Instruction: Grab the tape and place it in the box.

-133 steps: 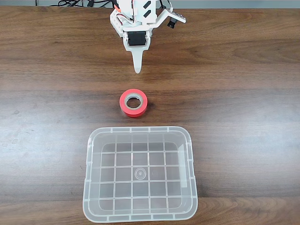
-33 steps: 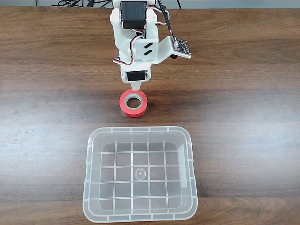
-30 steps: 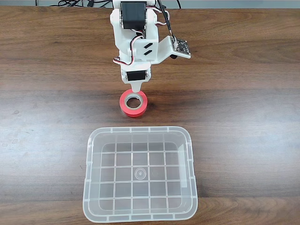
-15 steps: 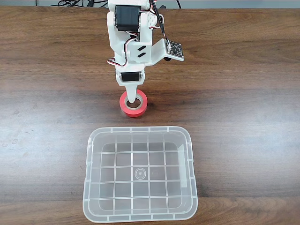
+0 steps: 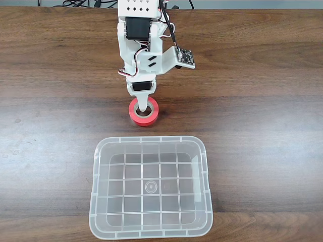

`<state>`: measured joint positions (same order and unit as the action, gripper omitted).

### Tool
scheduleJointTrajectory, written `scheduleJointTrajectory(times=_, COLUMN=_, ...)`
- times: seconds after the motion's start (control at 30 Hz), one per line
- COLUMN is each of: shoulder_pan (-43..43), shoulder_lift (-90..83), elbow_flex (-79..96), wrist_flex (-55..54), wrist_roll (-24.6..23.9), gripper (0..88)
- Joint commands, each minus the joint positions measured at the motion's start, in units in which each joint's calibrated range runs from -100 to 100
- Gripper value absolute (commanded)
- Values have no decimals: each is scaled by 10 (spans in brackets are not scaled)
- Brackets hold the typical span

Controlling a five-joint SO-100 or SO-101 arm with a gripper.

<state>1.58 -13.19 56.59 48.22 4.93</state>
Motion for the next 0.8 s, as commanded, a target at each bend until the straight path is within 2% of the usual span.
scheduleJointTrajectory(times=0.0, shoulder_pan=5, shoulder_lift=40, elbow_flex=-49, wrist_flex=-4, wrist_roll=0, gripper=118)
scheduleJointTrajectory(times=0.07, shoulder_pan=5, shoulder_lift=48, elbow_flex=-55, wrist_flex=4, wrist_roll=0, gripper=60)
scheduleJointTrajectory(times=0.13, shoulder_pan=5, shoulder_lift=50, elbow_flex=-56, wrist_flex=5, wrist_roll=0, gripper=39)
scheduleJointTrajectory(times=0.67, shoulder_pan=5, shoulder_lift=47, elbow_flex=-92, wrist_flex=36, wrist_roll=0, gripper=31)
scheduleJointTrajectory(times=0.77, shoulder_pan=5, shoulder_lift=17, elbow_flex=-108, wrist_flex=75, wrist_roll=0, gripper=31)
